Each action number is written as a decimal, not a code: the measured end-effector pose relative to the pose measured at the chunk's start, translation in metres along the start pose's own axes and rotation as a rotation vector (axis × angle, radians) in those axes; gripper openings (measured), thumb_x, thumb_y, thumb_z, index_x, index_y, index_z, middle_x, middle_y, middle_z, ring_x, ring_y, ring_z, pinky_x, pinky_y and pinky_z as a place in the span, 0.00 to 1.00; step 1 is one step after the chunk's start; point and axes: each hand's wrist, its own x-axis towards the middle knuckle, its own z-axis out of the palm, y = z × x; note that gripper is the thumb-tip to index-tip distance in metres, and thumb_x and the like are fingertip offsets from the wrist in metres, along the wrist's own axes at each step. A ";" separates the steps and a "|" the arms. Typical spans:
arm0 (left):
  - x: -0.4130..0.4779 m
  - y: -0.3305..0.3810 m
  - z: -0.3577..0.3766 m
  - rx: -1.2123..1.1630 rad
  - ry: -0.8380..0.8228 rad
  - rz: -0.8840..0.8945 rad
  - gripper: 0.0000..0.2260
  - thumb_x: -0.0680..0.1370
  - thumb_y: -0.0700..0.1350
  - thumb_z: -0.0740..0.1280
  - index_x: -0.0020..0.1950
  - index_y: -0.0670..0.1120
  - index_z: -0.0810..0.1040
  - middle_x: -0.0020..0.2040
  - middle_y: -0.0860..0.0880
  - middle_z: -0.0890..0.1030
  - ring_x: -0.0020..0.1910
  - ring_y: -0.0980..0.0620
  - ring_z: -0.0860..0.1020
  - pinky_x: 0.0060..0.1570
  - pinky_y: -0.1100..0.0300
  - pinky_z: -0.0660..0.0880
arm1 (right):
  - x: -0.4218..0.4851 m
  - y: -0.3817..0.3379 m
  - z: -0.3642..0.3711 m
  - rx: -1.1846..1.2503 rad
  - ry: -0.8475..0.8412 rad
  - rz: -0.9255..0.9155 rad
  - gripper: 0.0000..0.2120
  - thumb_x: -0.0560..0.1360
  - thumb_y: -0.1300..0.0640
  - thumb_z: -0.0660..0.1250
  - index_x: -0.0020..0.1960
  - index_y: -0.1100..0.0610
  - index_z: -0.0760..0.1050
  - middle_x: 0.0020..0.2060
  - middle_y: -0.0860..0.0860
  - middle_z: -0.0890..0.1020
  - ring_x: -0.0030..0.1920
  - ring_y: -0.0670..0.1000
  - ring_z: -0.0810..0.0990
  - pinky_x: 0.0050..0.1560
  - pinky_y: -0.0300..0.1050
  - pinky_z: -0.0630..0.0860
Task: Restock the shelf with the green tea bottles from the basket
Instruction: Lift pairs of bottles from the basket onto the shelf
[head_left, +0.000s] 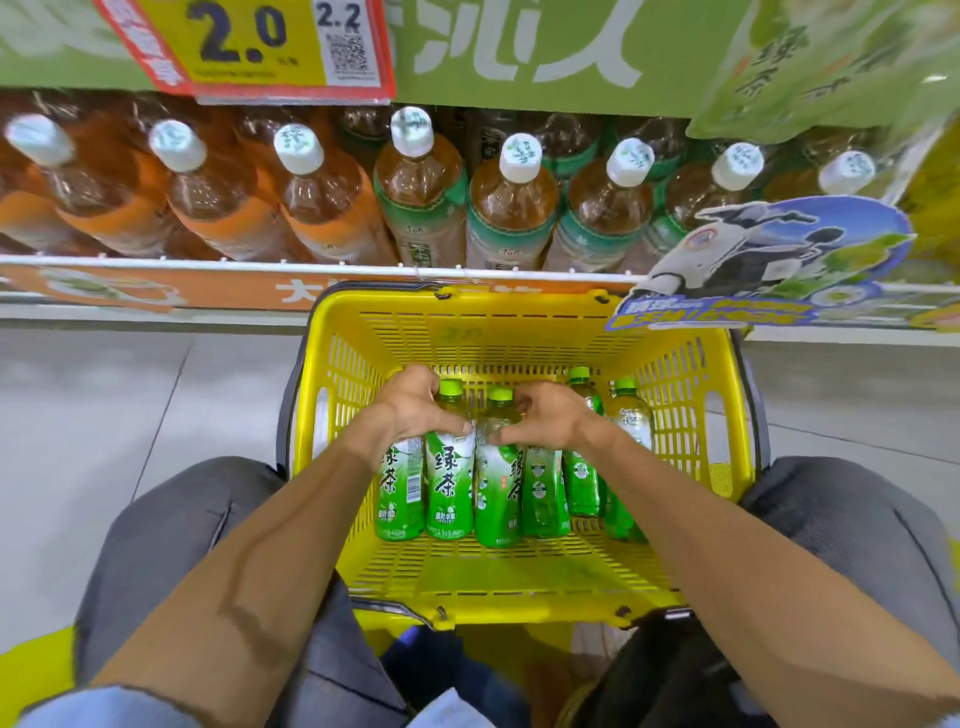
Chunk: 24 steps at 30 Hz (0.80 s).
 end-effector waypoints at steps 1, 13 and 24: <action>0.000 -0.005 0.003 -0.020 -0.016 0.010 0.32 0.54 0.61 0.81 0.46 0.41 0.78 0.42 0.49 0.79 0.43 0.48 0.78 0.47 0.50 0.78 | -0.004 0.002 0.000 0.049 0.003 -0.017 0.34 0.66 0.41 0.79 0.66 0.56 0.76 0.61 0.51 0.81 0.61 0.55 0.79 0.62 0.54 0.78; -0.052 -0.014 0.015 -0.341 0.066 0.119 0.31 0.64 0.43 0.84 0.60 0.47 0.71 0.49 0.54 0.74 0.52 0.52 0.74 0.63 0.48 0.74 | -0.063 -0.010 0.016 0.309 0.121 -0.100 0.26 0.64 0.49 0.84 0.54 0.60 0.79 0.48 0.55 0.85 0.49 0.59 0.84 0.49 0.54 0.81; -0.128 0.033 -0.050 -0.341 0.261 0.399 0.20 0.65 0.40 0.83 0.50 0.37 0.80 0.35 0.60 0.75 0.38 0.56 0.72 0.35 0.67 0.68 | -0.144 -0.065 -0.052 0.057 0.491 -0.309 0.21 0.64 0.37 0.78 0.34 0.49 0.71 0.29 0.47 0.76 0.31 0.47 0.69 0.32 0.47 0.66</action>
